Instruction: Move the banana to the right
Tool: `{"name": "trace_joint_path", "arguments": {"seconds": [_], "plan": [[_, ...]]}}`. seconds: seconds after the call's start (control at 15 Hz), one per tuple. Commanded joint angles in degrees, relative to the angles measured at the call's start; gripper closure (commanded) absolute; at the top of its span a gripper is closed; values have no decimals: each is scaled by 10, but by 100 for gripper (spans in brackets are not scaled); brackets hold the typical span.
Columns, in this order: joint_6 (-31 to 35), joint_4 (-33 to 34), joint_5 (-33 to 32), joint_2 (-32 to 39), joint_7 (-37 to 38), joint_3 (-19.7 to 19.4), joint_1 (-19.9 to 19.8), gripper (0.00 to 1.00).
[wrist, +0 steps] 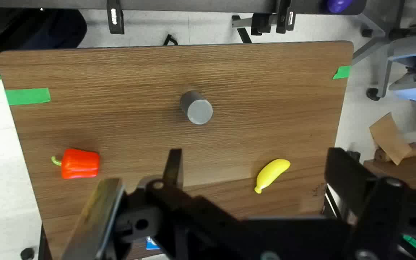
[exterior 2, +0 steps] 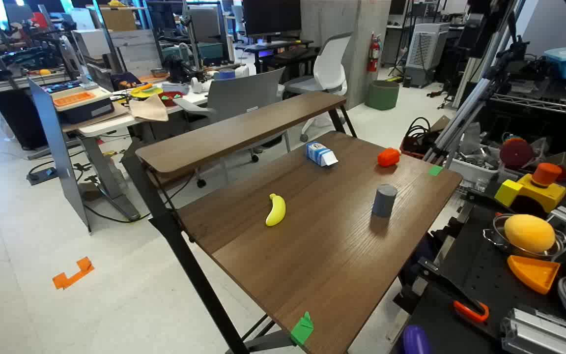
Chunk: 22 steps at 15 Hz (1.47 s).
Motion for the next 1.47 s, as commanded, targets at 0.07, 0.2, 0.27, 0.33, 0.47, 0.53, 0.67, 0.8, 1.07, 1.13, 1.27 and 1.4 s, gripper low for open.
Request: {"name": "trace_joint_path", "arguments": {"seconds": [0.07,0.2,0.27,0.33,0.47,0.53,0.67,0.8,1.07,1.13,1.27,1.4], "plan": [[-2,1,5,1,-4,13,-14,0],[-2,1,5,1,-4,13,-14,0],[-2,1,5,1,-4,13,-14,0],[-2,1,5,1,-4,13,-14,0],[-2,1,5,1,-4,13,-14,0],[-2,1,5,1,-4,13,-14,0],[-2,1,5,1,-4,13,-14,0],[-2,1,5,1,-4,13,-14,0],[9,12,25,22,6,18,-9,0],[20,15,40,32,13,21,-6,0],[51,27,86,62,25,29,2,0],[100,44,142,102,33,41,11,0]]}}
